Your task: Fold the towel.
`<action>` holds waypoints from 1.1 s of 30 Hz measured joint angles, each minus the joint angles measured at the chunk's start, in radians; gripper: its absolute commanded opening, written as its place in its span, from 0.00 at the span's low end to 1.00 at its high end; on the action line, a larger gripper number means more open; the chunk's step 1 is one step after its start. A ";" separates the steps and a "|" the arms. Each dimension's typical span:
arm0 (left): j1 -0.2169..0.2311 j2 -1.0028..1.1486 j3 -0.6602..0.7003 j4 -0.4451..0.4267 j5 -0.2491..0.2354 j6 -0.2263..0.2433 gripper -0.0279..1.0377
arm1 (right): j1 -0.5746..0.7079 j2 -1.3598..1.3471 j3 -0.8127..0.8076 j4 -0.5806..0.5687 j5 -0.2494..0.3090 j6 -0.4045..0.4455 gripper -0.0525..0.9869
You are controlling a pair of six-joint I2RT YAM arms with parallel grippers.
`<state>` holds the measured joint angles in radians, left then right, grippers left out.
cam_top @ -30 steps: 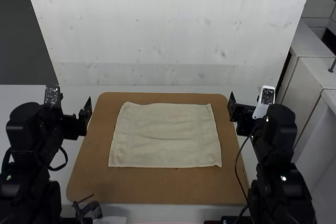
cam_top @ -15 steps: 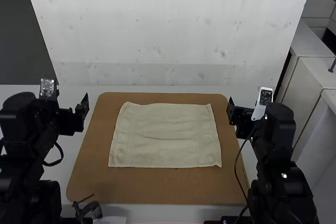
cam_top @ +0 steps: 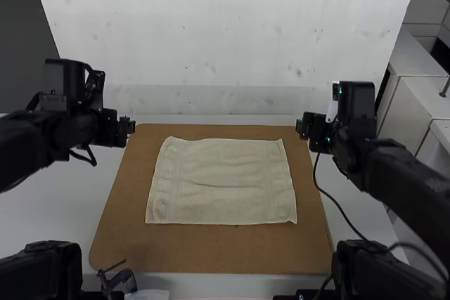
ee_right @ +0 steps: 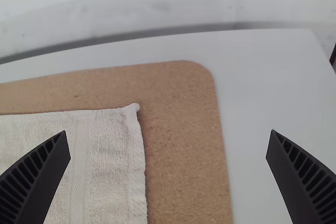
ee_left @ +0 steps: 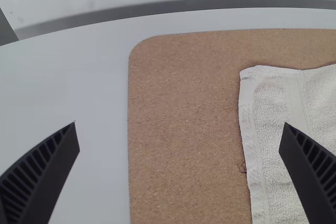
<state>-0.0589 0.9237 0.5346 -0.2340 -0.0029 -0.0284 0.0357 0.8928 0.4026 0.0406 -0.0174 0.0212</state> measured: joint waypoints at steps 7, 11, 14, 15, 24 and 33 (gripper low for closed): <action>-0.008 0.314 0.144 0.022 0.003 -0.035 0.94 | -0.017 0.456 0.233 0.002 -0.062 -0.019 0.97; -0.017 0.366 0.163 0.042 0.003 -0.043 0.94 | -0.013 0.670 0.327 0.034 -0.072 -0.026 0.97; -0.020 0.369 0.163 0.056 0.003 -0.047 0.94 | 0.002 0.818 0.401 0.041 -0.071 -0.042 0.97; -0.020 0.369 0.163 0.061 0.003 -0.048 0.94 | 0.011 0.846 0.417 0.040 -0.071 -0.045 0.97; -0.020 0.370 0.160 0.105 0.003 -0.048 0.94 | 0.093 1.019 0.582 0.019 -0.042 -0.048 0.92; -0.020 0.389 0.140 0.129 0.003 -0.048 0.94 | 0.152 1.114 0.643 -0.016 0.067 -0.043 0.75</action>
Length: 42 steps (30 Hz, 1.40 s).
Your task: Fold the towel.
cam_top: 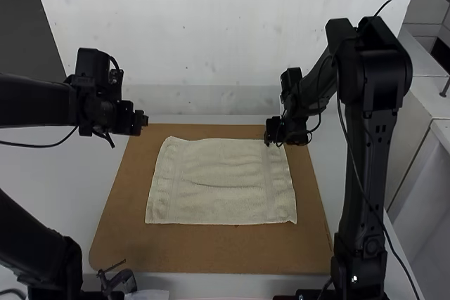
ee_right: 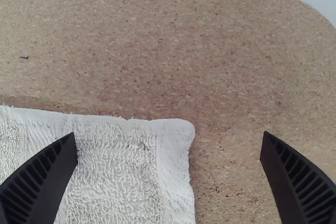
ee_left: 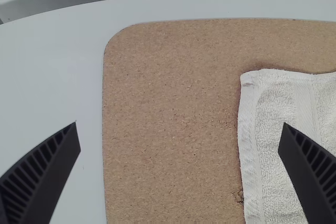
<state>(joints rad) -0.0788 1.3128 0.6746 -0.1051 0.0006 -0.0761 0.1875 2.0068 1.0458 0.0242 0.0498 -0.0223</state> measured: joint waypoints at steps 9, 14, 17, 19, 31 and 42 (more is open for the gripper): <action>-0.003 0.080 -0.004 0.028 -0.001 0.000 0.94 | 0.072 0.028 0.045 -0.027 0.012 0.030 0.07; -0.040 0.169 0.006 0.027 -0.010 0.000 0.94 | 0.072 0.031 0.049 -0.032 0.015 0.044 0.07; -0.073 0.253 0.060 0.025 -0.023 0.000 0.93 | 0.072 0.031 0.051 -0.034 0.015 0.050 0.07; -0.091 0.307 0.111 0.023 -0.027 0.000 0.92 | 0.072 0.031 0.051 -0.034 0.016 0.053 0.07; -0.145 0.565 0.339 -0.029 -0.069 -0.002 0.92 | 0.072 0.035 0.055 -0.034 0.018 0.056 0.07; -0.158 0.739 0.531 -0.180 -0.042 -0.037 0.20 | 0.072 0.035 0.056 -0.034 0.019 0.056 0.07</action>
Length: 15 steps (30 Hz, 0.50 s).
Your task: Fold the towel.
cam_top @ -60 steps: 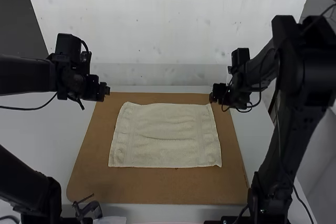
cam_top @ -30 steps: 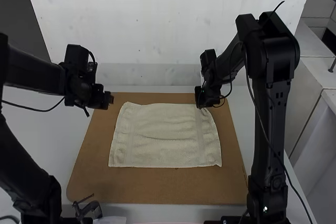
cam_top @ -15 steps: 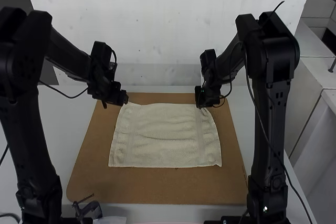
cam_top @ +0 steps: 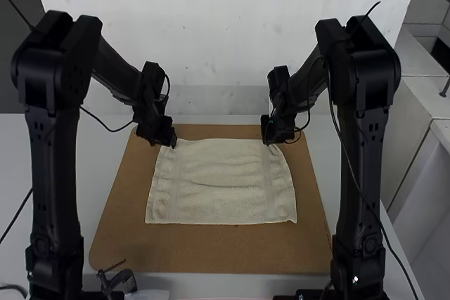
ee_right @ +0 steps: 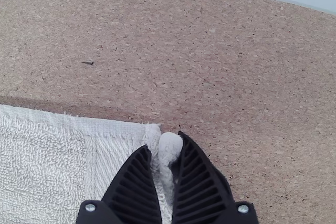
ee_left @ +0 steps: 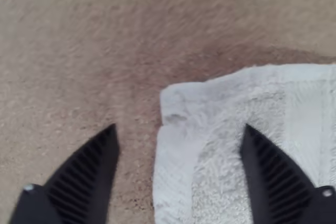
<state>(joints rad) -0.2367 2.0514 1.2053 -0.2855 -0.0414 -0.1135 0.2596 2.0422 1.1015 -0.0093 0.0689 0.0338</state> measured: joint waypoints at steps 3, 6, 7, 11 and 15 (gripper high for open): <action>-0.006 0.029 0.048 -0.030 0.018 -0.003 0.04 | 0.000 0.000 0.000 0.000 0.000 0.000 0.07; -0.006 0.033 0.055 -0.037 0.035 -0.007 0.04 | 0.000 0.000 -0.001 0.000 0.000 0.000 0.07; -0.006 0.033 0.055 -0.040 0.039 -0.007 0.04 | 0.000 0.000 -0.001 0.000 0.000 0.000 0.07; -0.007 0.031 0.056 -0.053 0.042 -0.007 0.04 | 0.000 0.000 -0.001 0.002 0.000 0.000 0.07; -0.013 0.018 0.056 -0.073 0.049 -0.007 0.04 | 0.000 -0.006 -0.012 0.017 0.000 0.000 0.07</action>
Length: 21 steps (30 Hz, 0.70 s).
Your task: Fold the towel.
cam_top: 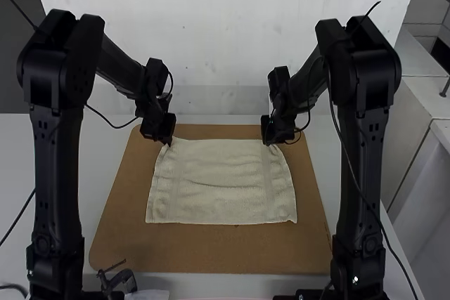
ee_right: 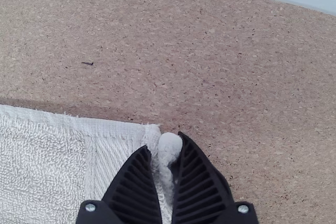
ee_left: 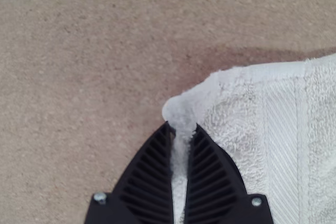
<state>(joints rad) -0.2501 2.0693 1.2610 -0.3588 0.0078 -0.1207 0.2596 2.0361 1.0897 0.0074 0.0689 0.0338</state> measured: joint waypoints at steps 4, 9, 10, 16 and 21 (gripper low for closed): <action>-0.026 -0.033 -0.001 -0.032 0.011 0.000 0.04 | 0.000 -0.010 -0.016 0.018 0.011 0.002 0.07; -0.047 -0.103 0.000 -0.041 0.011 0.000 0.04 | -0.003 -0.013 -0.025 0.042 0.071 0.009 0.07; -0.046 -0.117 0.000 -0.042 0.010 0.000 0.04 | -0.006 -0.015 -0.030 0.051 0.090 0.011 0.07; -0.035 -0.203 0.000 -0.044 0.008 -0.008 0.04 | -0.010 -0.092 -0.052 0.108 0.132 0.027 0.07; -0.023 -0.277 0.013 -0.045 0.001 -0.012 0.04 | -0.010 -0.175 -0.055 0.153 0.142 0.036 0.07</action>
<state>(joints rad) -0.2729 1.7924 1.2739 -0.4034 0.0090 -0.1329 0.2501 1.8606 1.0344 0.1600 0.2104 0.0696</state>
